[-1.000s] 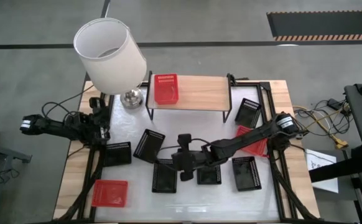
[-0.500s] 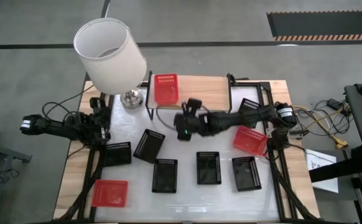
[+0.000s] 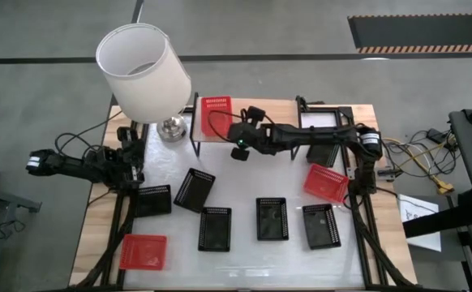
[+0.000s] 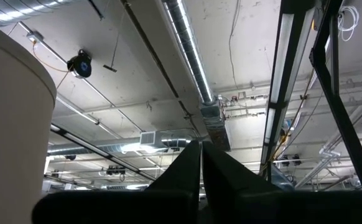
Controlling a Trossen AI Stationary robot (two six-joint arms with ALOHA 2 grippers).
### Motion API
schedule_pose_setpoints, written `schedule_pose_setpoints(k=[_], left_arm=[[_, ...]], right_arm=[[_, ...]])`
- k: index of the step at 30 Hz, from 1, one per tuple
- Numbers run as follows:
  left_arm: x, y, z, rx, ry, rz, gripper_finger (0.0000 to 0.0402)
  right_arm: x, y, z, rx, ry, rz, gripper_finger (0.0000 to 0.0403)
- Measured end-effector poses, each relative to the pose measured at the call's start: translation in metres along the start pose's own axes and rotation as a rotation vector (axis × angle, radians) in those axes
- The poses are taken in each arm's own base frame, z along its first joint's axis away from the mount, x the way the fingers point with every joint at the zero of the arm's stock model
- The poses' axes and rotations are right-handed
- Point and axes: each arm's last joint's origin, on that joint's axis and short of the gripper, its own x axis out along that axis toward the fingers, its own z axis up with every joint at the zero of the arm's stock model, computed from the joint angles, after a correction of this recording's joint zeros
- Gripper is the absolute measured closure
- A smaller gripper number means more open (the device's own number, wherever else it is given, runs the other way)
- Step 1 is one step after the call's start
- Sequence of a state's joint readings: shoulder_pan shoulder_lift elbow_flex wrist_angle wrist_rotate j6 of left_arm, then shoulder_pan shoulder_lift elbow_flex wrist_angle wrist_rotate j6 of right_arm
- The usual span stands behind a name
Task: Stack baskets on shelf by color
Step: Put the top middle red basket on the shelf
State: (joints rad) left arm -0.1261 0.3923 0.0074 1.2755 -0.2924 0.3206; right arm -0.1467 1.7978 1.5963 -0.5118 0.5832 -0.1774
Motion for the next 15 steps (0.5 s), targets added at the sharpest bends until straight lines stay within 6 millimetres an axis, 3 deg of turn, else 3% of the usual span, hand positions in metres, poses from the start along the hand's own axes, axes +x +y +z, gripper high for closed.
schedule_pose_setpoints(k=[15], left_arm=[[-0.0002,0.0000,-0.0001,0.001,0.000,0.000,0.0402]], right_arm=[[-0.0004,0.0020,0.0078,-0.003,-0.078,0.031,0.0394]])
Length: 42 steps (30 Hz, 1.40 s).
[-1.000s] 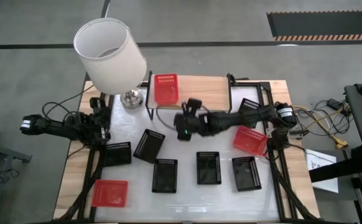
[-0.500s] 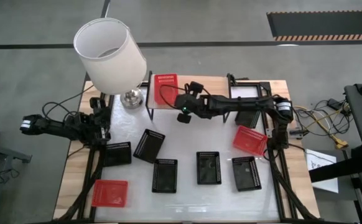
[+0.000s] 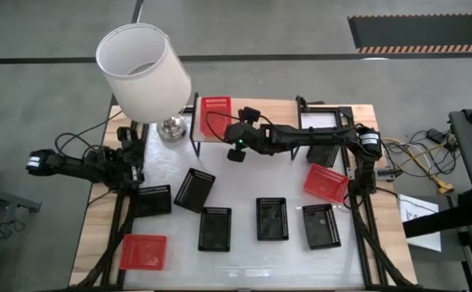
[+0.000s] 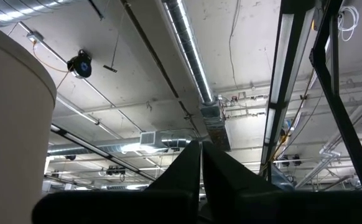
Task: Stack baskets on shelf by color
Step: Put the top middle red basket on the shelf, then put the black basket on the shelf
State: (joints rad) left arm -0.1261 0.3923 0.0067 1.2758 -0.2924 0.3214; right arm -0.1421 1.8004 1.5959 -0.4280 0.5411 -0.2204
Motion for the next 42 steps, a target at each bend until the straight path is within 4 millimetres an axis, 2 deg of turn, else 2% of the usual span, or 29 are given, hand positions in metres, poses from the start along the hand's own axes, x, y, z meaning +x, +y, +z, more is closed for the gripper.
schedule_pose_setpoints(k=[16,20,25,32,39,42], left_arm=[[0.000,0.000,0.000,0.000,0.000,0.000,0.0402],[0.000,0.000,0.000,0.000,0.000,0.000,0.0402],[0.000,0.000,0.000,0.001,0.000,0.000,0.0402],[0.000,0.000,0.000,0.002,0.000,0.000,0.0402],[0.000,0.000,0.000,-0.001,-0.004,0.001,0.0402],[0.000,0.000,0.000,-0.001,-0.004,0.001,0.0402]], right_arm=[[-0.003,0.005,0.004,0.002,-0.036,0.003,0.0394],[-0.008,0.012,0.002,-0.006,-0.004,0.023,0.0394],[-0.031,0.038,0.004,-0.020,-0.017,0.129,0.0394],[-0.071,0.093,0.010,-0.074,-0.108,0.416,0.0394],[-0.110,0.134,0.014,0.005,-0.185,0.562,0.0393],[-0.121,0.148,0.013,0.030,-0.197,0.597,0.0379]])
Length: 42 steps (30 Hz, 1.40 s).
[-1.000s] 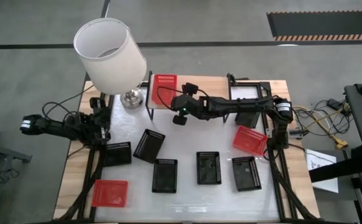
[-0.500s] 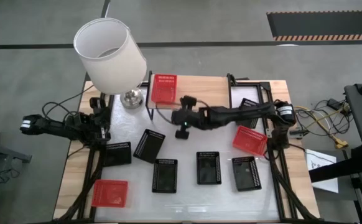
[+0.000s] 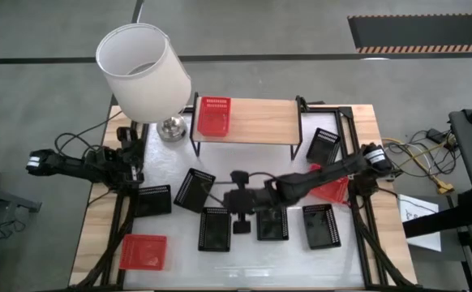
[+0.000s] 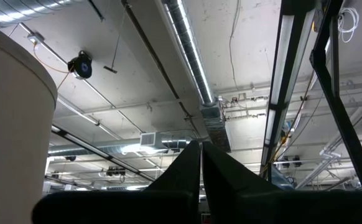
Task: Stack baskets on shelf by color
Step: Put the black basket on the shelf
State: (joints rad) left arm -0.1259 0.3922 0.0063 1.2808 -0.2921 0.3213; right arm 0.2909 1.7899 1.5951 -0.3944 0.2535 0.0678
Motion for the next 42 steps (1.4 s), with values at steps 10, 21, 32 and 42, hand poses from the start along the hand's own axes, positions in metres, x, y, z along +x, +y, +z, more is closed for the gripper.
schedule_pose_setpoints(k=[10,21,32,42], left_arm=[[0.000,0.000,0.000,-0.002,0.001,0.000,0.0402],[0.000,-0.002,-0.005,-0.108,0.044,-0.022,0.0402],[0.000,-0.005,-0.008,-0.138,0.065,-0.083,0.0402],[0.000,-0.004,-0.006,-0.141,0.051,-0.081,0.0402]], right_arm=[[0.020,0.047,-0.007,0.072,-0.081,0.082,0.0250],[0.067,0.088,-0.021,0.123,-0.036,0.161,0.0187],[0.120,0.109,-0.032,0.105,0.267,0.124,0.0188],[0.124,0.109,-0.024,0.116,0.300,0.136,0.0237]])
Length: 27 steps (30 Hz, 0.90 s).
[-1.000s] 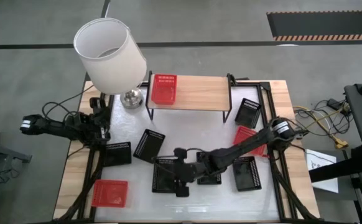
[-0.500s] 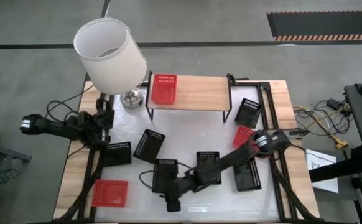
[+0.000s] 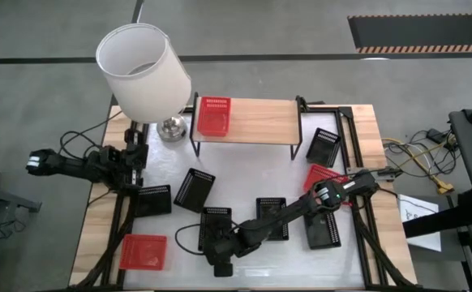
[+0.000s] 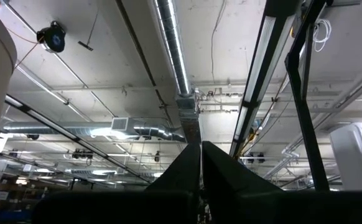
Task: Stack baskets on shelf by color
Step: Put the black basket on the shelf
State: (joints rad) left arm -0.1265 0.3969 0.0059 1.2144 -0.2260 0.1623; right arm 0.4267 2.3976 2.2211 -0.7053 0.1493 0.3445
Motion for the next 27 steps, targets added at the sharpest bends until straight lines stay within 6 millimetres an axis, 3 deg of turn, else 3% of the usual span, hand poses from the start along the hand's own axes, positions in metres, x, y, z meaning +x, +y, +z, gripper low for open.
schedule_pose_setpoints(k=[8,12,18,27], left_arm=[[0.000,0.000,0.001,0.000,-0.003,0.001,0.0402],[0.000,0.000,0.001,-0.001,-0.007,0.001,0.0402],[0.000,0.000,0.001,-0.001,-0.007,0.001,0.0402],[0.000,0.000,0.001,0.000,-0.006,0.002,0.0402]], right_arm=[[-0.001,-0.001,0.001,-0.017,-0.001,-0.001,0.0371],[-0.010,-0.001,0.004,-0.049,-0.006,0.001,0.0388],[-0.052,0.003,0.010,-0.103,0.005,-0.001,0.0391],[-0.140,0.000,0.020,-0.240,-0.040,-0.129,0.0391]])
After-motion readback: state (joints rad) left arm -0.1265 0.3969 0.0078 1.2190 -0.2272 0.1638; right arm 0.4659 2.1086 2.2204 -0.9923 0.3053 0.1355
